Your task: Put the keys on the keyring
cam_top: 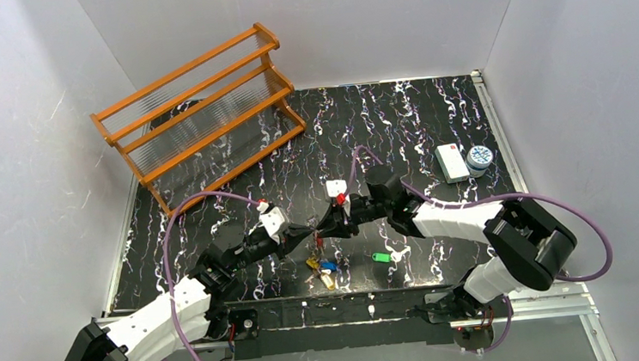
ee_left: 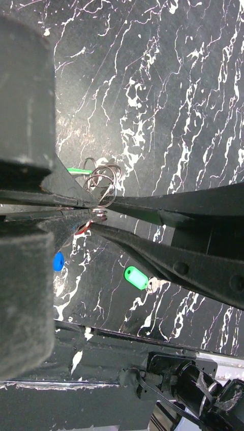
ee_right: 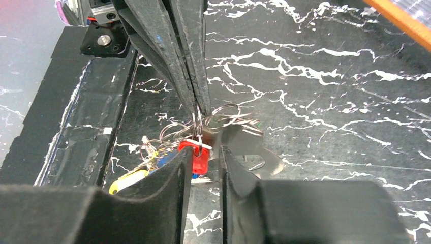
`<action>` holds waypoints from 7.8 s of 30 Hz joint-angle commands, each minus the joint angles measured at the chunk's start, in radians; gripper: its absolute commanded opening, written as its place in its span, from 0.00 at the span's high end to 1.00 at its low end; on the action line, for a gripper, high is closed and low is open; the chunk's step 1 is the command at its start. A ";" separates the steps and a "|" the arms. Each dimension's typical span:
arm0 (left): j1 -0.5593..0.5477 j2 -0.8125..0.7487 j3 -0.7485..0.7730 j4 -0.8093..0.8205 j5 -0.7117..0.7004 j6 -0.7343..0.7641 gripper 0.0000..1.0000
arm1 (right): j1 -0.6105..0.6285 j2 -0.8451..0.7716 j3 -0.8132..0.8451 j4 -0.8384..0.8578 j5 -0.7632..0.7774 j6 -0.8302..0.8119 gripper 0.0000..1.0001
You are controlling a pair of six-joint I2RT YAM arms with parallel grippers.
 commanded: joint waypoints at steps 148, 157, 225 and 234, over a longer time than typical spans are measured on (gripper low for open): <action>-0.135 0.128 -0.145 0.430 -0.079 -0.052 1.00 | 0.002 -0.271 -0.100 -0.020 0.085 0.208 0.66; -0.135 0.159 -0.133 0.429 -0.071 -0.055 1.00 | 0.002 -0.229 -0.104 0.071 0.065 0.389 0.62; -0.135 0.083 -0.151 0.428 0.008 0.012 1.00 | 0.009 -0.148 -0.153 0.266 -0.120 0.219 0.62; -0.135 0.076 -0.147 0.429 0.017 0.010 1.00 | 0.011 -0.119 -0.138 0.267 -0.072 0.209 0.62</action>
